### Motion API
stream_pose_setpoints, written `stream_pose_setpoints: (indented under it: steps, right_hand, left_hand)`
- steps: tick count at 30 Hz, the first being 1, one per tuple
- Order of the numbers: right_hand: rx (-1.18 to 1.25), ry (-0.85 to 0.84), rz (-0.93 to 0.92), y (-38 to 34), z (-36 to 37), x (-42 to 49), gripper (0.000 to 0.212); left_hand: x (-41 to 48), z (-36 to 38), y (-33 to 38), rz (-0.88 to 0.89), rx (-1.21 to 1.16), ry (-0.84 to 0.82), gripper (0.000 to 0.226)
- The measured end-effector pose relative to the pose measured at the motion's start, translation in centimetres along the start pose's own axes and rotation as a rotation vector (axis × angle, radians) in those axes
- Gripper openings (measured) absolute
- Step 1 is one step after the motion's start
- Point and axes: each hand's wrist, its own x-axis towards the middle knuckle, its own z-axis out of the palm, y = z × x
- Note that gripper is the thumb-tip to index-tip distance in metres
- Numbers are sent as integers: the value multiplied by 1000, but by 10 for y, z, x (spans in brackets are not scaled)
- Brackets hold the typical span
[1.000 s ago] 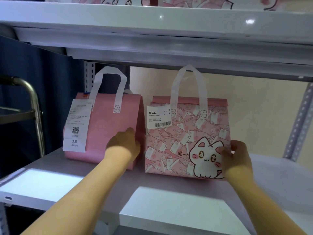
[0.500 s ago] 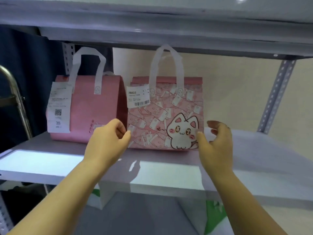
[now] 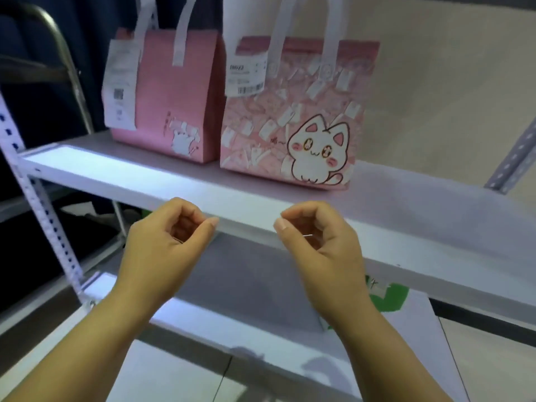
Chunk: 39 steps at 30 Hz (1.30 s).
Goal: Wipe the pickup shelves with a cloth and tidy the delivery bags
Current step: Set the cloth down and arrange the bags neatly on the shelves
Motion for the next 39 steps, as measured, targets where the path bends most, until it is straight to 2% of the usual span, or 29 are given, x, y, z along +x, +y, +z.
stream_pose_setpoints:
  steps: [6,11,16,23,29,33,35,39]
  right_hand:
    - [28,-356,103,24,26,-32,3]
    - [-43,-466,193,61,61,-49,7]
    - [-113,-419,330,113,116,-56,10]
    - [-194,-248,469,185,187,-44,11]
    - [-417,-150,486,234,239,-32,14]
    - [-473,15,472,265,278,-12,12]
    - [-461,91,475,281,299,4,19]
    - [-533,137,430,302,328,38,53]
  left_hand:
    - [-49,-9,-35,-135,174,-43,17]
    - [-53,-24,-84,-252,295,-175,20]
    - [-48,-28,-157,-303,310,-261,22]
    - [-18,-28,-259,-254,343,-415,22]
    - [18,-33,-334,-252,291,-412,16]
    - [49,-36,-374,-231,298,-364,9]
    - [63,-37,-393,-252,206,-316,12]
    - [87,-35,-417,-217,131,-206,23]
